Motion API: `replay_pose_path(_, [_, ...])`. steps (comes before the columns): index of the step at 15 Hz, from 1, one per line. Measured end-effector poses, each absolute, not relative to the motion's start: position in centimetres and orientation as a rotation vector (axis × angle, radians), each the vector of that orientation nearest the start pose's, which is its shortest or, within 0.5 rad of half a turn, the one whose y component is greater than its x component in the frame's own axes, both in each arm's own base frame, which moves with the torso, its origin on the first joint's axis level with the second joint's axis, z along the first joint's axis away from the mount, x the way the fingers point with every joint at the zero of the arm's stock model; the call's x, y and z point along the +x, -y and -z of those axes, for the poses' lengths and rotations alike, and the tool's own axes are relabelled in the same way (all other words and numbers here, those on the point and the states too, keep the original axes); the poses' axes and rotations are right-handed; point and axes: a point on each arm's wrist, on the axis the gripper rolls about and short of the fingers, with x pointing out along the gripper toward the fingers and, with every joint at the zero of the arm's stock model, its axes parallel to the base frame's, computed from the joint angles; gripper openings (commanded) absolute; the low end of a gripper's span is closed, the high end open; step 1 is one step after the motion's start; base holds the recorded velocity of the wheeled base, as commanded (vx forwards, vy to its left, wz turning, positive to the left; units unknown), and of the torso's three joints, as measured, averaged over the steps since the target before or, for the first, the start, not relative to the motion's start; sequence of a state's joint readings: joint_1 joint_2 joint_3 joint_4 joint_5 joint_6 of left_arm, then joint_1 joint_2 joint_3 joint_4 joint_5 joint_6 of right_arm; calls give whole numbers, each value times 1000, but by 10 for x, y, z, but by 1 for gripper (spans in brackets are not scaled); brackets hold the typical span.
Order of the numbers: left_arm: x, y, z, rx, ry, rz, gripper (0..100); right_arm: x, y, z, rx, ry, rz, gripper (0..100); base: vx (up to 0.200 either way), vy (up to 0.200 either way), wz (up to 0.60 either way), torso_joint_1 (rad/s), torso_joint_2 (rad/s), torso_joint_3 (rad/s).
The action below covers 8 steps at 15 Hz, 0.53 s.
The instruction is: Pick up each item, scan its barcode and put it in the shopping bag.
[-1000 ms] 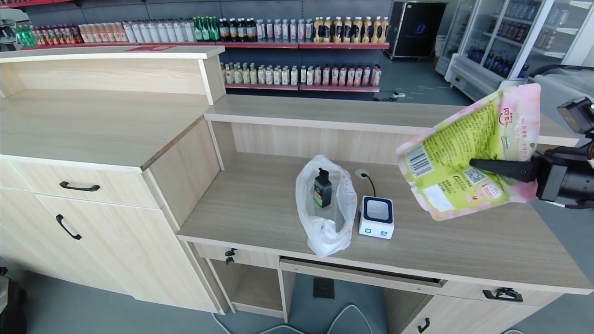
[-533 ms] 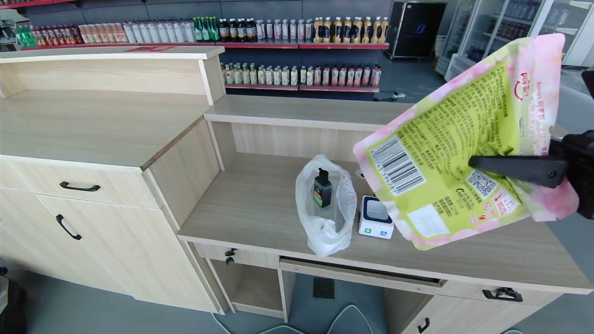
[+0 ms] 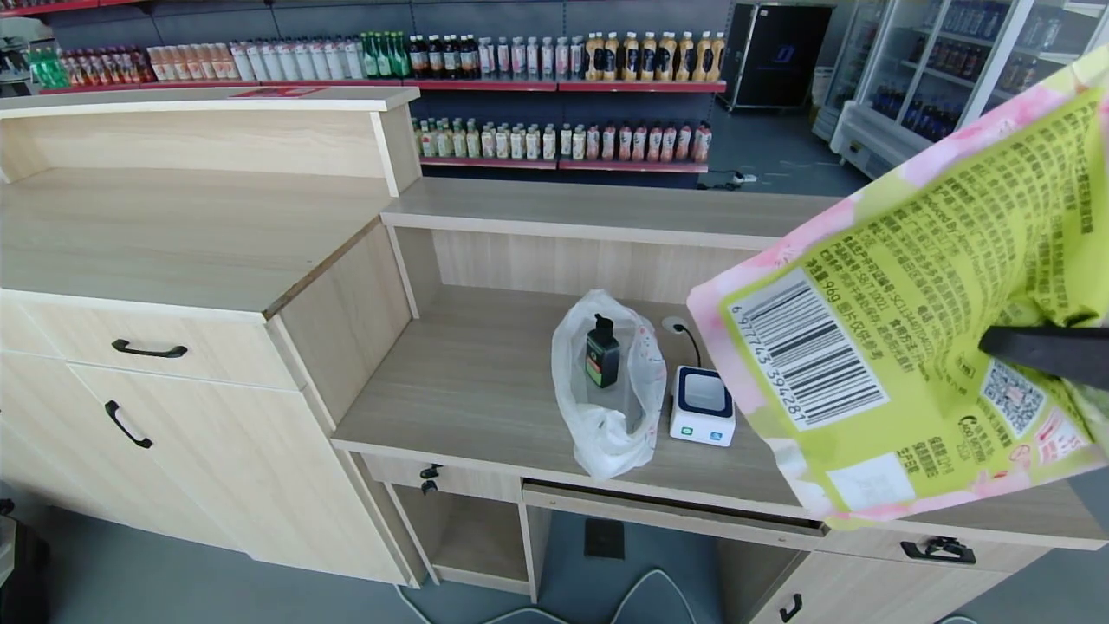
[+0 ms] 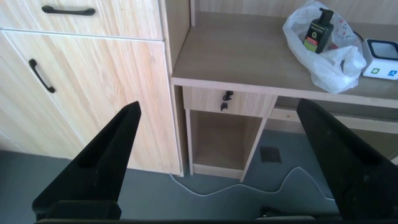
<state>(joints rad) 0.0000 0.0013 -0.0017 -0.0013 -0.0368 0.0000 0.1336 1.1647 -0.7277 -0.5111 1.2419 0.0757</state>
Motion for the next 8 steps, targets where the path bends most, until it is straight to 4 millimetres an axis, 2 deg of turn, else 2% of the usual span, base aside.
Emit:
replay_pose_path(4, [-23,1,-76,0,2,37,100,144,-41,-282,-27,72,-1391,0,0,0,0,0,0,0])
replay_pose_path(8, [-23,1,-76,0,2,37,100,138,-40,-278,-168,188,-1407,0,0,0,0,0,0,0])
